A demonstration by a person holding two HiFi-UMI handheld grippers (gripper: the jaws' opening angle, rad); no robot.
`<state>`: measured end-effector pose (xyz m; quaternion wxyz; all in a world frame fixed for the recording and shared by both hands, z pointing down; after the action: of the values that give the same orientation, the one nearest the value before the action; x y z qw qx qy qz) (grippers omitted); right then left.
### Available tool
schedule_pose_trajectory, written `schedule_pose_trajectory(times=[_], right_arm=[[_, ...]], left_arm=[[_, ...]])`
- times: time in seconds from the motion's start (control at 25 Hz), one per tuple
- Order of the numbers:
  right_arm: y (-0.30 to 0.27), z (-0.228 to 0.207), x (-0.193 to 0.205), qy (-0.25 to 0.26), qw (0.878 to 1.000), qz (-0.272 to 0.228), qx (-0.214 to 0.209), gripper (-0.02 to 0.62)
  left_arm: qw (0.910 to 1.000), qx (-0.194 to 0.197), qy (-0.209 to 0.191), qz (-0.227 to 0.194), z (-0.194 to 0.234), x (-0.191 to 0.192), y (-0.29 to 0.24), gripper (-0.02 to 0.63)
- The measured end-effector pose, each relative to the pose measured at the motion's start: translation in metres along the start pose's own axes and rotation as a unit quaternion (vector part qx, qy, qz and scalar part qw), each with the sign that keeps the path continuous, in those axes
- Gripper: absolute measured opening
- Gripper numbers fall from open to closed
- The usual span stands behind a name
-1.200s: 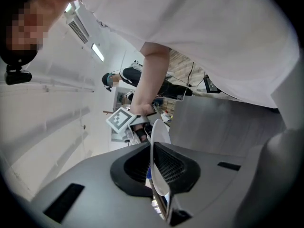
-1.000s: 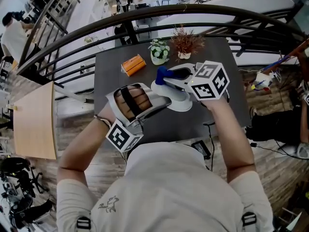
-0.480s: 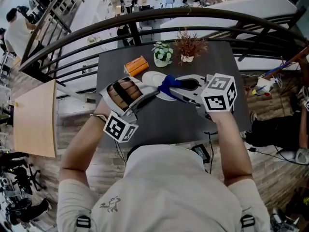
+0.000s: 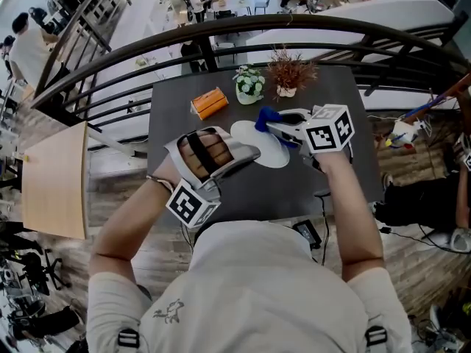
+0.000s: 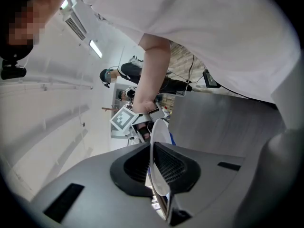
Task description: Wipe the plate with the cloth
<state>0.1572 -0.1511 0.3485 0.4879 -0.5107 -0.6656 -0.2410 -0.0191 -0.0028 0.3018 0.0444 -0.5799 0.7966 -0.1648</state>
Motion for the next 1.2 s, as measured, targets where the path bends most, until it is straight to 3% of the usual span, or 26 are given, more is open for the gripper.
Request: schedule_pose_trajectory(times=[0.24,0.44,0.76,1.04,1.2], right_arm=[[-0.022,0.032,-0.023,0.022,0.998,-0.01,-0.053,0.071],[-0.021,0.058,-0.033,0.003,0.994,-0.046,-0.102,0.071],[-0.004,0.041,-0.017,-0.011,0.996,-0.038,-0.078,0.071],[-0.002,-0.016,-0.007,-0.009,1.0,-0.006,-0.005,0.071],[-0.017,-0.027,-0.012,-0.014,1.0,0.006,-0.014,0.071]], left_arm=[[0.9999,0.012,0.009,0.0,-0.006,0.003,-0.009,0.025],[0.9988,0.003,0.038,0.031,-0.009,0.029,0.001,0.025],[0.9941,-0.02,0.055,0.091,-0.008,0.064,0.028,0.025],[0.9979,-0.034,0.033,0.044,0.004,0.038,0.026,0.023],[0.9996,-0.024,0.009,0.008,0.006,0.018,0.009,0.023]])
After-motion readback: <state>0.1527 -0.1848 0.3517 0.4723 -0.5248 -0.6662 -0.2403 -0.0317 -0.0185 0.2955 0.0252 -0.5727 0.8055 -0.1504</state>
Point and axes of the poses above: the fingertips, and each gripper's own axes: y backward along the fingers, z to its left, x out of its underside, the point moved 10 cm from there along y, backward along the fingers, and after that the axes turned 15 degrees about -z, right-handed, at the moved point
